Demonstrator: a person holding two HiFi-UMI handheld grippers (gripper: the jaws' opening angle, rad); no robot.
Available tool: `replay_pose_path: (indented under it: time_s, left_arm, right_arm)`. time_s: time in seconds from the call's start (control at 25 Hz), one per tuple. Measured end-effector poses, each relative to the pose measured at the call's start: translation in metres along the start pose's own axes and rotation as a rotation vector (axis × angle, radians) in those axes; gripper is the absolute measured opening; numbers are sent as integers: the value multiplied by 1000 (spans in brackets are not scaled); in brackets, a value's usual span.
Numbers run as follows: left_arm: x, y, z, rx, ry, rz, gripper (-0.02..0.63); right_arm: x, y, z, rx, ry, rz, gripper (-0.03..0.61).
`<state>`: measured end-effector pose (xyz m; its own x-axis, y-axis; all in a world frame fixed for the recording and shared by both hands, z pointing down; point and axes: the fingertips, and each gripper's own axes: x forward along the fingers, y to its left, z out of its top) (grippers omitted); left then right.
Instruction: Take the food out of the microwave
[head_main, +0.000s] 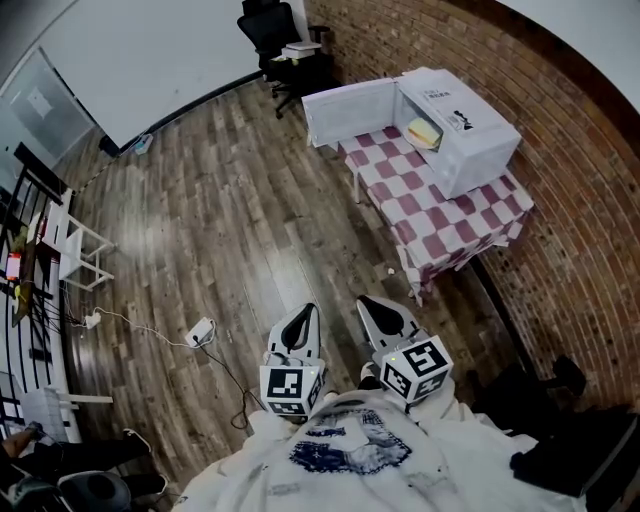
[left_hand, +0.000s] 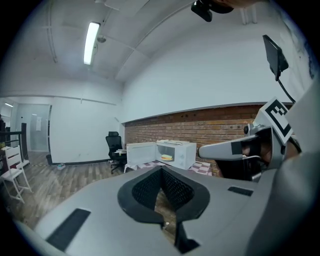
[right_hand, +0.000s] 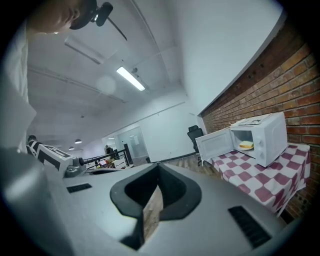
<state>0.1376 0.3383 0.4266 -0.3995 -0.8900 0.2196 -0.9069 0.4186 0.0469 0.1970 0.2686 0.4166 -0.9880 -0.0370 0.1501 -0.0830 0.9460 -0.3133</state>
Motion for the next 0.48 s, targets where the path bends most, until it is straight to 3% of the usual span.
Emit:
replay_pose_path:
  time_s: [0.48]
  left_arm:
    - [55, -43, 2, 18, 13, -36, 8]
  right_arm:
    - [-15, -69, 9, 26, -23, -20, 14]
